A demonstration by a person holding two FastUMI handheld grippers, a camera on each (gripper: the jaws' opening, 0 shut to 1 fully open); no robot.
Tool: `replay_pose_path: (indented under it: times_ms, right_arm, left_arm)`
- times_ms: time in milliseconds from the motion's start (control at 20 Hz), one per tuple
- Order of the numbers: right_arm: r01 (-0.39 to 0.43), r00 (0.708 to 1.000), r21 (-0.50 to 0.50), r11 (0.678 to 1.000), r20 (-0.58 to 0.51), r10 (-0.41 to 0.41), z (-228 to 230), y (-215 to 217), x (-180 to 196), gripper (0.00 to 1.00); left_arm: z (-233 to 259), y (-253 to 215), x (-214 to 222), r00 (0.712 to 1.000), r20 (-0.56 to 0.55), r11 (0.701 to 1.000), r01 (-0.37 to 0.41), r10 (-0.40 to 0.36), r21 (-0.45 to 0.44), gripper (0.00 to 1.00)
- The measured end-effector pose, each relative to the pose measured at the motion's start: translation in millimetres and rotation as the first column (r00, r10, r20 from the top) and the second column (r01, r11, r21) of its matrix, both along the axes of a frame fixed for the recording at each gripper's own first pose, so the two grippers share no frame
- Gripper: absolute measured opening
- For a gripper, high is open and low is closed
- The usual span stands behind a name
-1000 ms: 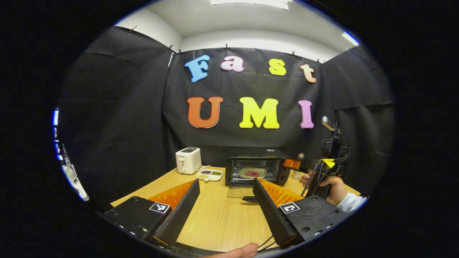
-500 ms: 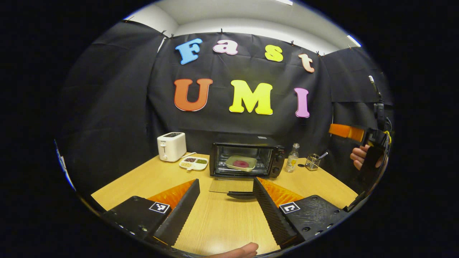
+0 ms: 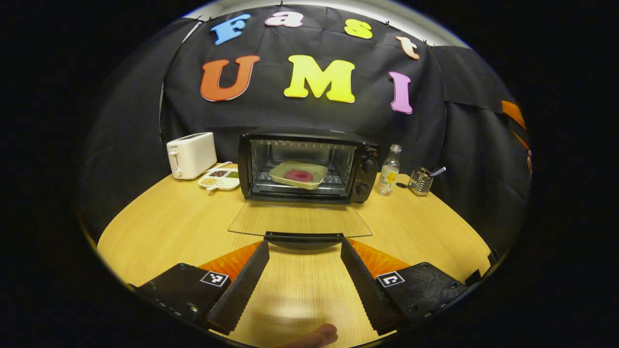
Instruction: Open the electric oven with the left hand, put the food in, and close the electric oven.
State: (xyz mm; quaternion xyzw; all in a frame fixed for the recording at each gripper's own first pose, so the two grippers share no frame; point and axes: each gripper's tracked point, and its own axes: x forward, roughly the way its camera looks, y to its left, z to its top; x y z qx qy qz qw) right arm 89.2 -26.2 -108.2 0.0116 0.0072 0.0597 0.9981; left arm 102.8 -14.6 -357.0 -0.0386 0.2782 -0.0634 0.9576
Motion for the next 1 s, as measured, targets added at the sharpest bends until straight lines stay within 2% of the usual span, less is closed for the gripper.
replay_pose_path:
  times_ms: [250, 300, 550, 600, 800, 850, 900, 950, 1000]
  right_arm:
    - [0.025, 0.999, -0.019, 1.0, 0.035, -0.024, 1, -24, 0, 1.0]
    - [0.029, 0.999, -0.018, 0.999, 0.04, -0.028, -2, -26, 0, 0.96]
    - [0.022, 1.0, -0.038, 0.999, 0.017, -0.021, -15, -36, 12, 0.96]
    - [0.024, 1.0, -0.034, 0.999, 0.013, -0.023, -17, -38, 13, 1.0]
    - [0.02, 1.0, -0.023, 1.0, 0.001, -0.02, -22, -41, 16, 1.0]
    - [0.016, 1.0, -0.033, 0.999, -0.005, -0.017, -26, -40, 16, 1.0]
    - [0.018, 1.0, -0.048, 0.999, -0.012, -0.018, -27, -40, 16, 0.96]
    - [0.018, 1.0, -0.064, 0.998, -0.016, -0.019, -29, -40, 16, 1.0]
    - [0.019, 1.0, -0.076, 0.997, -0.016, -0.02, -30, -39, 16, 1.0]
  left_arm:
    - [-49, -12, 22, 0.994, -0.108, 0.998, 0.016, -0.01, 0.053, 0.96]
    - [-54, -12, 26, 0.993, -0.118, 0.998, 0.008, -0.001, 0.056, 0.96]
    - [-68, -9, 42, 0.99, -0.139, 0.996, -0.009, 0.021, 0.086, 0.95]
    - [-72, -7, 44, 0.989, -0.145, 0.996, -0.012, 0.024, 0.085, 0.95]
    - [-75, -5, 48, 0.983, -0.183, 0.996, -0.016, 0.031, 0.082, 0.96]
    - [-73, -5, 49, 0.982, -0.188, 0.996, -0.011, 0.028, 0.089, 0.96]
    - [-73, -5, 50, 0.981, -0.193, 0.995, -0.001, 0.02, 0.1, 0.96]
    - [-73, -5, 50, 0.981, -0.195, 0.995, 0.002, 0.018, 0.104, 0.96]
    - [-72, -5, 49, 0.98, -0.195, 0.995, -0.004, 0.023, 0.098, 0.96]
